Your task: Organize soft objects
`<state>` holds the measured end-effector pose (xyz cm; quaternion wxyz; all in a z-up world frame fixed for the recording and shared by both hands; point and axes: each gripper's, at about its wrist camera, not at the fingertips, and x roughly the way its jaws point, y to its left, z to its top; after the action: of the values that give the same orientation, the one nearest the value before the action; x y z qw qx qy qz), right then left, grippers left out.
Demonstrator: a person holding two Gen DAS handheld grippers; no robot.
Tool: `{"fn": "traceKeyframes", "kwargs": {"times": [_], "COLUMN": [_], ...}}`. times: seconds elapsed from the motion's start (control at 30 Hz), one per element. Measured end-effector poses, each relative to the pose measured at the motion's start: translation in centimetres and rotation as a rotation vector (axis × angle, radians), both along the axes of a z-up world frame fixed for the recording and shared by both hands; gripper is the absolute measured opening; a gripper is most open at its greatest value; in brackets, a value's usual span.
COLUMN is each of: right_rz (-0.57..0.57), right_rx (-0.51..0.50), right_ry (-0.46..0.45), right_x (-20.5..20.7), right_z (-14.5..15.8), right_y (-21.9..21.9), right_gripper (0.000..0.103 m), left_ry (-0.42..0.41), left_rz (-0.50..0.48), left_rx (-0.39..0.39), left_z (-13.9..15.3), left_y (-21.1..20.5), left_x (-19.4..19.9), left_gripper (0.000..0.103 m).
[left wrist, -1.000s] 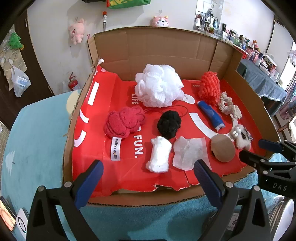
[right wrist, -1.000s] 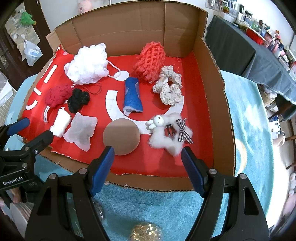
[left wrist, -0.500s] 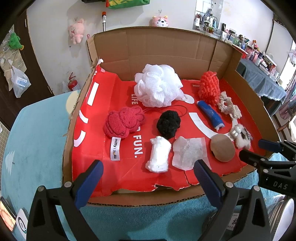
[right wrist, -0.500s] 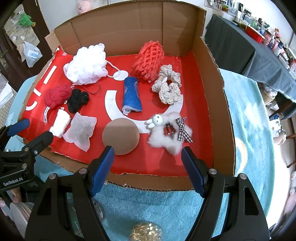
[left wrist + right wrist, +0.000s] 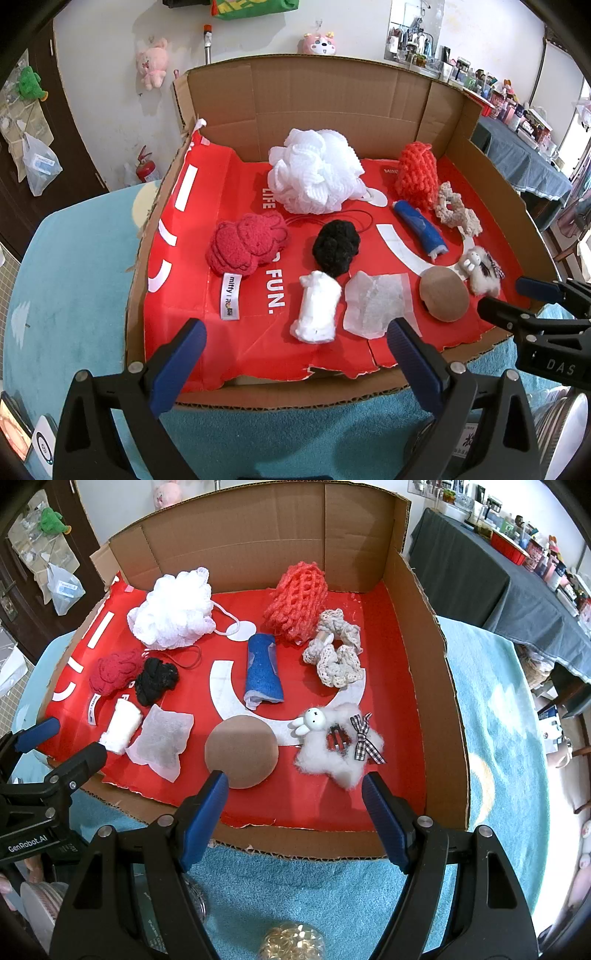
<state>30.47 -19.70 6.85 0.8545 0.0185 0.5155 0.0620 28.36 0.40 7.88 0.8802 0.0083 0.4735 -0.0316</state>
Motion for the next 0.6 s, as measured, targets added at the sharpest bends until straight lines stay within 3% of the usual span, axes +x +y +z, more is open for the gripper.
{"fn": "traceKeyframes", "kwargs": {"times": [0.6], "right_rz": [-0.003], "right_rx": [0.000], "right_ry": [-0.001], "right_x": [-0.03], "right_z": [0.03], "right_y": [0.02], "right_gripper": [0.074], "left_ry": [-0.001], "left_rz": [0.000], "left_rx": [0.001], "left_z": [-0.01], "left_y": [-0.04], "left_x": [-0.12], "left_gripper": [0.100]}}
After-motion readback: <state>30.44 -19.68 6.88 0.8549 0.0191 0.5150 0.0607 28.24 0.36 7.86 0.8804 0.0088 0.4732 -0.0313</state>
